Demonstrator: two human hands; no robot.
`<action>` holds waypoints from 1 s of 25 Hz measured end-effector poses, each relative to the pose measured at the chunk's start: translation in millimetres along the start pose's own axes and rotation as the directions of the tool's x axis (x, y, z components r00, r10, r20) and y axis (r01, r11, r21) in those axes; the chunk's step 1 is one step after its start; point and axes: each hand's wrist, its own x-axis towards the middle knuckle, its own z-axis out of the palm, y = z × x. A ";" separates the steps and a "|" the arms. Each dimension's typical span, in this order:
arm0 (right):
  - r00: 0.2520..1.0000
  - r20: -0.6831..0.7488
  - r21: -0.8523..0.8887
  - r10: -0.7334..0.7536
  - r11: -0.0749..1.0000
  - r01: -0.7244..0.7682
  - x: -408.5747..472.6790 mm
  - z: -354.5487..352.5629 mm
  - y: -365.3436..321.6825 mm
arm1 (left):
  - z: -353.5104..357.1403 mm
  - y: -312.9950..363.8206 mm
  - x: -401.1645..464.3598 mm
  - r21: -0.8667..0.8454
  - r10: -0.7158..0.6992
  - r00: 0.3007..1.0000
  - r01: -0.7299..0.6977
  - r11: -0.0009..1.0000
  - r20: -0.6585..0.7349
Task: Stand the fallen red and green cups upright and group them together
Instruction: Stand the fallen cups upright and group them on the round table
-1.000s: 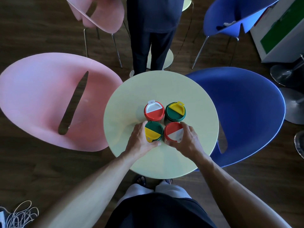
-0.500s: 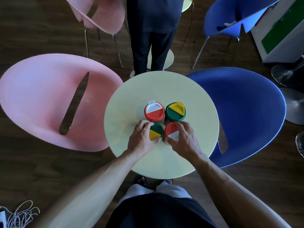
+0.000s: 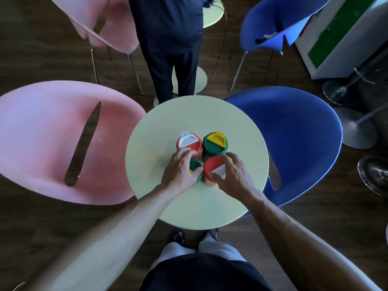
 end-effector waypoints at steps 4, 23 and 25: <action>0.999 -0.025 -0.072 0.034 0.997 -0.036 -9.6 -19.3 4.6 | -7.6 25.4 24.4 -0.020 0.144 0.957 -0.143 0.989 0.253; 0.847 -0.139 0.074 0.514 0.858 -0.508 -179.7 -3.8 66.5 | 74.5 106.5 -50.3 0.036 0.328 0.627 -0.494 0.869 0.707; 0.813 -0.150 0.108 0.562 0.827 -0.552 -218.0 7.1 76.4 | 91.3 116.6 -80.5 0.037 0.320 0.599 -0.506 0.862 0.734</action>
